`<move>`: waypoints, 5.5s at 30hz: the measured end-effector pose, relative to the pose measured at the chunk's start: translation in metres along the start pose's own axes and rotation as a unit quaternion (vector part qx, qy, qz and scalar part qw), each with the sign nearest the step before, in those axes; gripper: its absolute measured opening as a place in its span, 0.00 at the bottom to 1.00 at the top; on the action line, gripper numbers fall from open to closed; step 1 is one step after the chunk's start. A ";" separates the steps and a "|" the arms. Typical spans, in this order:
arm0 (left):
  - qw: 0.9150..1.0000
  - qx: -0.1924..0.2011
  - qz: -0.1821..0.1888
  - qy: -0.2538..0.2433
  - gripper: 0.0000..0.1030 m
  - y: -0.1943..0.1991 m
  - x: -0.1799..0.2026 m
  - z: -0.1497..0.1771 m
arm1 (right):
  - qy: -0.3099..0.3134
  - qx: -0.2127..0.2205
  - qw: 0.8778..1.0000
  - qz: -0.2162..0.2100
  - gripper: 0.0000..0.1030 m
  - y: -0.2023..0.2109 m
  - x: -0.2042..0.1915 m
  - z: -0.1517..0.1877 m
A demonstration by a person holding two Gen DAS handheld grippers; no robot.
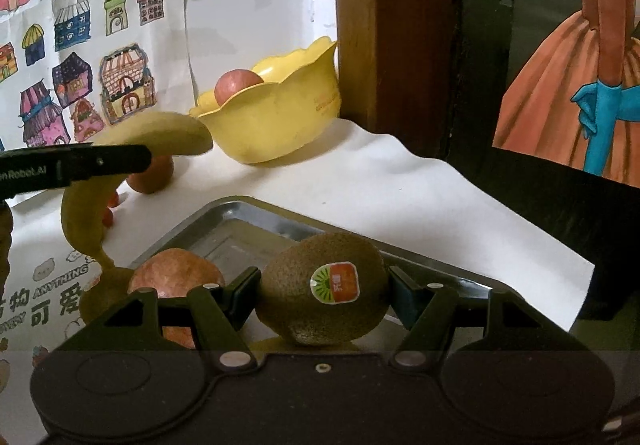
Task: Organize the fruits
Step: 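Carry the kiwi and banana over the metal tray with both grippers, then lower the kiwi and banana into the tray and open both grippers, then move both tools toward the red apple and cherry tomatoes, then grasp the small brown stemmed fruit with the right gripper while the left approaches the tomatoes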
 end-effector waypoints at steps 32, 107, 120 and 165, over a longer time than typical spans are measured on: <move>0.998 -0.029 0.054 0.033 0.39 -0.041 0.026 0.019 | -0.013 0.006 1.000 -0.002 0.78 -0.018 0.005 0.002; 0.991 0.035 -0.103 0.073 1.00 0.276 -0.058 0.161 | -0.128 0.181 0.969 0.114 0.99 0.214 -0.209 0.217; 0.991 0.019 -0.107 0.071 1.00 0.274 -0.065 0.156 | -0.113 0.169 0.973 0.113 0.99 0.206 -0.209 0.203; 0.988 -0.028 -0.096 -0.115 1.00 0.131 -0.166 0.124 | 0.130 -0.049 0.989 -0.051 0.69 -0.069 -0.273 0.039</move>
Point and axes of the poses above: each gripper's, at about its wrist camera, not at the fingertips, and y roughly against the way its jaws point, x to its right, z to its underside, the point moved 7 cm from there along -y, roughly the way its jaws point, and after that the axes turned 14 degrees about -y, right-handed, at the moved point
